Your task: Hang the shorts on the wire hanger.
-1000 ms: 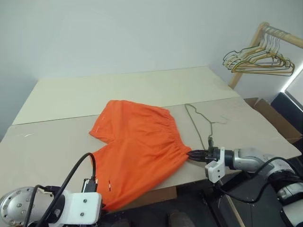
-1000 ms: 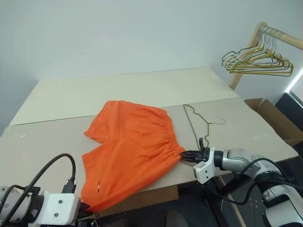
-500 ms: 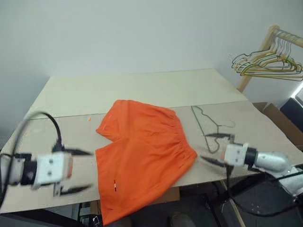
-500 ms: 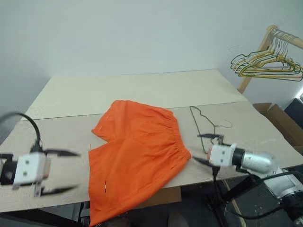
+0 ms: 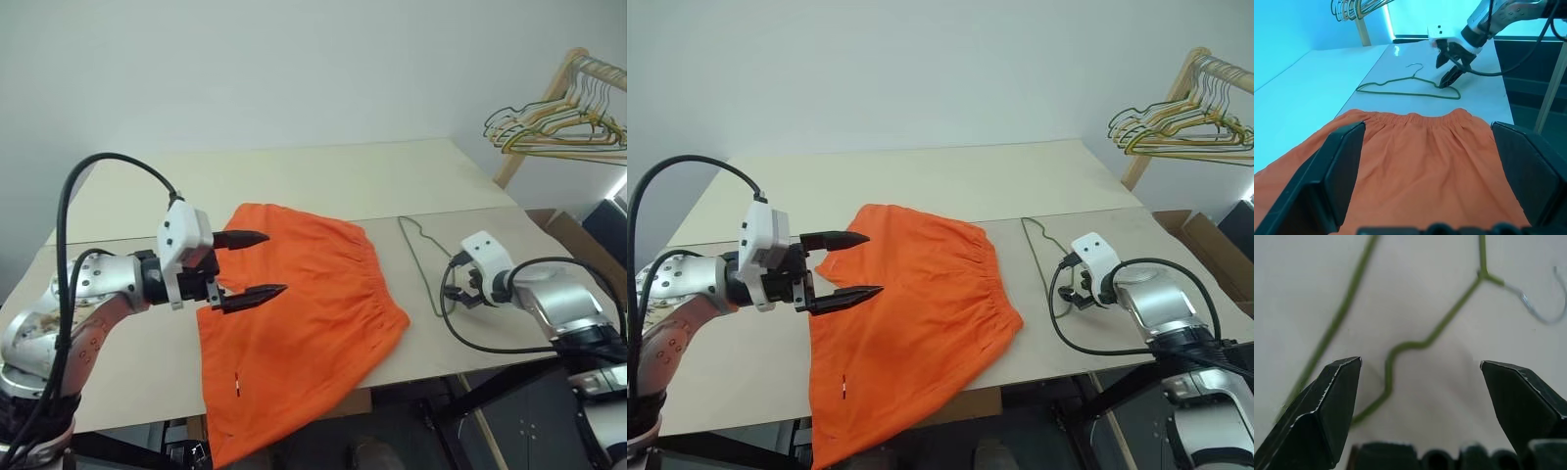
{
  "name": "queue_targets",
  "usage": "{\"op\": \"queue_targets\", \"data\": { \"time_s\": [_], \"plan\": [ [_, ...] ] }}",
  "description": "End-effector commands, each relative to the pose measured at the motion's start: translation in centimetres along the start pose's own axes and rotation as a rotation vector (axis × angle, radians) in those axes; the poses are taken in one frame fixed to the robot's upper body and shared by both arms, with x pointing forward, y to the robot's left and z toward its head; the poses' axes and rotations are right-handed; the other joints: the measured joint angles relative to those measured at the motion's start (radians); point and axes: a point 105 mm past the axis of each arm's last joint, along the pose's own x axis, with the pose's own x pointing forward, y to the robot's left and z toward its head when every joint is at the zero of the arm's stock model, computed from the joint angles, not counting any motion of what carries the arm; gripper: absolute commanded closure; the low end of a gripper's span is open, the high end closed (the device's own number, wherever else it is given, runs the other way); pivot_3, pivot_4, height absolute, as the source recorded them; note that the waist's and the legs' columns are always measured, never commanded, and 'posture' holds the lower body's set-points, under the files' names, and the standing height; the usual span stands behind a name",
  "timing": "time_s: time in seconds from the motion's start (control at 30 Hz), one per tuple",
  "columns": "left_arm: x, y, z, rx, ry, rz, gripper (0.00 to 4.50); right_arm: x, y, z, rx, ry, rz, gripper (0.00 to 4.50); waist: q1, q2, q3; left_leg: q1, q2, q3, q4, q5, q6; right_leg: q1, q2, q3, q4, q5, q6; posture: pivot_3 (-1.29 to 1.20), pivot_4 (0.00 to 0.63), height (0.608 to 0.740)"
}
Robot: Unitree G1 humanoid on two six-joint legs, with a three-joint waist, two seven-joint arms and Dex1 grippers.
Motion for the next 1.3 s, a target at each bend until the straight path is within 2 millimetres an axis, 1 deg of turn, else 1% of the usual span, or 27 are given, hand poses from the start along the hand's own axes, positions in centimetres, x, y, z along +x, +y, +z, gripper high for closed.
{"op": "queue_targets", "data": {
  "time_s": [0.03, 0.1, 0.17, 0.23, 0.27, 0.33, 0.4, 0.43, 0.53, 0.57, 0.6, 0.63, 0.67, 0.7, 0.73, 0.77, 0.8, 0.83, 0.93, 1.0, 1.07, 1.13, 1.2, 1.3],
  "plan": [
    [-0.1, -0.1, 0.5, 0.035, -0.004, -0.008, 0.0, -0.2, -0.4, -0.6, 0.062, 0.072, 0.014, 0.37, 0.0, 0.0, 0.0, 0.0, 0.0, 0.0, 0.001, 0.0, 0.0, 0.0, 0.0, 0.0, 0.0, 0.0, 0.0, -0.09, 0.0, 0.74],
    [-0.2, -0.2, 0.5, 0.036, -0.002, -0.009, 0.0, -0.2, 0.0, -0.9, 0.093, 0.095, 0.052, 0.9, 0.0, 0.0, -0.001, 0.0, 0.0, 0.0, 0.001, 0.0, 0.0, 0.001, 0.0, 0.0, -0.001, 0.0, 0.0, -0.09, 0.0, 0.74],
    [-0.2, -0.3, 0.5, 0.035, 0.001, -0.007, 0.0, -0.2, 0.3, -1.1, 0.132, 0.113, 0.073, 1.59, 0.002, 0.0, -0.001, 0.001, 0.0, 0.0, 0.001, 0.0, 0.0, 0.001, 0.0, 0.0, -0.001, 0.0, 0.0, -0.09, 0.0, 0.74],
    [-0.2, -0.3, 0.4, 0.036, 0.002, -0.006, 0.0, -0.3, 0.5, -1.1, 0.172, 0.127, 0.085, 2.43, 0.002, -0.001, -0.002, 0.001, 0.0, 0.0, 0.002, 0.0, 0.0, 0.001, 0.0, 0.0, -0.001, 0.0, 0.0, -0.09, 0.0, 0.74],
    [-0.1, -0.3, 0.4, 0.038, 0.002, -0.005, 0.0, -0.3, 0.5, -1.0, 0.198, 0.131, 0.084, 2.74, 0.002, -0.001, -0.002, 0.001, 0.0, 0.0, 0.002, 0.0, 0.0, 0.001, 0.0, 0.0, -0.001, 0.0, 0.0, -0.09, 0.0, 0.74],
    [-0.1, -0.2, 0.4, 0.041, 0.001, -0.003, 0.0, -0.4, 0.5, -0.8, 0.244, 0.137, 0.083, 3.52, 0.002, -0.001, -0.002, 0.001, 0.0, 0.0, 0.002, 0.0, 0.0, 0.001, 0.0, 0.0, 0.0, 0.0, 0.0, -0.09, 0.0, 0.74],
    [0.1, 0.0, 0.5, 0.044, -0.001, 0.0, 0.0, -0.6, 0.2, -0.2, 0.263, 0.123, 0.061, 4.21, 0.002, -0.001, -0.002, 0.0, 0.0, 0.0, 0.002, 0.0, 0.0, 0.001, 0.0, 0.0, 0.0, 0.0, 0.0, -0.09, 0.0, 0.74],
    [0.1, 0.0, 0.5, 0.045, -0.002, 0.001, 0.0, -0.7, 0.1, 0.1, 0.265, 0.117, 0.051, 4.47, 0.001, -0.001, -0.002, 0.0, 0.0, 0.0, 0.002, 0.0, 0.0, 0.001, 0.0, 0.0, 0.0, 0.0, 0.0, -0.09, 0.0, 0.74],
    [0.3, 0.5, 0.7, 0.056, -0.008, 0.01, 0.0, -1.0, -0.6, 1.7, 0.233, 0.027, -0.003, 4.47, 0.0, -0.001, -0.002, 0.0, 0.0, 0.0, 0.002, 0.0, 0.0, 0.001, 0.001, 0.0, 0.0, 0.0, 0.0, -0.1, 0.0, 0.74],
    [0.5, 0.7, 0.8, 0.063, -0.013, 0.015, 0.0, -1.4, -1.2, 2.9, 0.2, -0.037, -0.049, 4.47, -0.001, -0.001, -0.002, 0.0, 0.0, 0.0, 0.002, 0.0, 0.0, 0.0, 0.0, 0.0, 0.0, 0.0, 0.0, -0.1, 0.0, 0.74],
    [0.6, 1.1, 1.0, 0.071, -0.017, 0.019, 0.0, -2.0, -1.9, 4.5, 0.11, -0.135, -0.117, 4.47, -0.001, -0.001, -0.002, 0.0, 0.0, 0.0, 0.002, 0.0, 0.0, 0.0, 0.0, 0.0, 0.0, 0.0, 0.0, -0.1, 0.0, 0.74],
    [0.8, 1.3, 1.1, 0.077, -0.021, 0.022, 0.0, -2.5, -2.3, 5.6, 0.044, -0.205, -0.163, 4.47, -0.001, -0.001, -0.002, 0.0, -0.001, 0.0, 0.002, 0.0, 0.0, 0.0, 0.0, 0.0, 0.0, 0.0, 0.0, -0.1, 0.0, 0.74],
    [0.9, 1.6, 1.3, 0.084, -0.026, 0.025, 0.0, -3.2, -2.7, 6.7, -0.077, -0.282, -0.233, 4.47, -0.002, -0.001, -0.002, -0.001, -0.001, 0.0, 0.002, 0.0, 0.0, -0.001, 0.0, 0.0, 0.0, 0.0, 0.0, -0.1, 0.0, 0.74],
    [1.0, 2.0, 1.5, 0.093, -0.033, 0.031, 0.0, -4.2, -2.8, 8.4, -0.215, -0.382, -0.298, 4.47, -0.003, 0.0, -0.002, -0.002, -0.001, 0.0, 0.002, 0.0, 0.0, -0.002, 0.0, 0.0, 0.0, 0.0, 0.0, -0.11, 0.0, 0.74],
    [1.2, 2.5, 1.9, 0.102, -0.043, 0.04, 0.0, -5.4, -2.6, 10.1, -0.369, -0.494, -0.357, 4.47, -0.002, 0.0, -0.002, -0.003, -0.001, 0.0, 0.002, 0.0, 0.0, -0.003, 0.0, 0.0, 0.001, 0.0, 0.0, -0.11, 0.0, 0.74],
    [1.4, 3.0, 2.1, 0.108, -0.049, 0.047, 0.0, -6.3, -2.2, 11.2, -0.477, -0.573, -0.388, 4.47, -0.001, 0.0, -0.002, -0.004, -0.001, 0.0, 0.002, 0.0, 0.0, -0.003, 0.0, 0.0, 0.001, 0.0, 0.001, -0.11, 0.0, 0.74],
    [1.6, 3.7, 2.5, 0.117, -0.058, 0.063, 0.0, -7.2, -1.8, 12.4, -0.65, -0.653, -0.457, 4.47, -0.005, 0.0, -0.002, -0.005, -0.001, 0.0, 0.002, 0.0, -0.001, -0.004, 0.0, -0.001, 0.001, 0.0, 0.001, -0.12, 0.0, 0.74],
    [1.7, 4.4, 2.9, 0.119, -0.065, 0.078, 0.0, -7.9, -1.2, 13.1, -0.816, -0.71, -0.507, 4.47, -0.006, 0.0, -0.002, -0.005, -0.001, 0.0, 0.002, 0.001, -0.001, -0.004, 0.0, 0.0, 0.001, 0.0, 0.001, -0.12, 0.0, 0.74],
    [2.2, 6.4, 4.2, 0.111, -0.086, 0.116, 0.0, -8.7, 0.3, 14.2, -1.192, -0.821, -0.609, 4.47, -0.023, 0.0, -0.002, -0.004, -0.001, 0.0, 0.003, 0.001, -0.001, -0.004, 0.001, -0.001, -0.001, 0.0, 0.001, -0.12, 0.0, 0.74],
    [2.5, 7.4, 4.7, 0.092, -0.086, 0.124, 0.0, -8.9, 1.0, 14.6, -1.33, -0.878, -0.641, 4.47, -0.033, 0.0, -0.002, -0.005, -0.001, 0.0, 0.003, 0.001, -0.002, -0.004, 0.0, -0.001, -0.001, 0.0, 0.001, -0.13, 0.0, 0.74],
    [3.0, 8.1, 4.5, 0.066, -0.052, 0.116, 0.0, -9.4, 1.5, 15.2, -1.392, -0.952, -0.669, 4.47, -0.046, 0.0, -0.002, -0.004, -0.001, 0.0, 0.003, 0.001, -0.002, -0.003, 0.001, 0.0, -0.001, 0.0, 0.001, -0.13, 0.0, 0.74],
    [3.6, 8.5, 3.6, 0.056, 0.009, 0.098, 0.0, -9.9, 2.3, 15.6, -1.421, -1.031, -0.667, 4.47, -0.054, 0.0, -0.002, -0.005, 0.0, -0.001, 0.003, 0.003, -0.004, -0.003, 0.001, 0.0, 0.0, 0.0, 0.001, -0.13, 0.0, 0.74],
    [4.2, 8.8, 2.1, 0.049, 0.097, 0.074, 0.0, -10.1, 2.6, 16.0, -1.447, -1.059, -0.681, 4.47, -0.063, 0.0, -0.002, -0.005, -0.001, -0.001, 0.003, 0.004, -0.007, -0.003, 0.001, 0.001, 0.001, 0.0, 0.001, -0.13, 0.0, 0.74],
    [5.0, 8.5, 0.7, 0.036, 0.169, 0.014, 0.0, -10.5, 3.0, 16.5, -1.461, -1.101, -0.692, 4.47, -0.082, 0.0, -0.002, -0.005, 0.0, -0.001, 0.003, 0.005, -0.009, -0.003, 0.0, 0.001, 0.001, 0.0, 0.001, -0.14, 0.0, 0.74]
  ]
}}
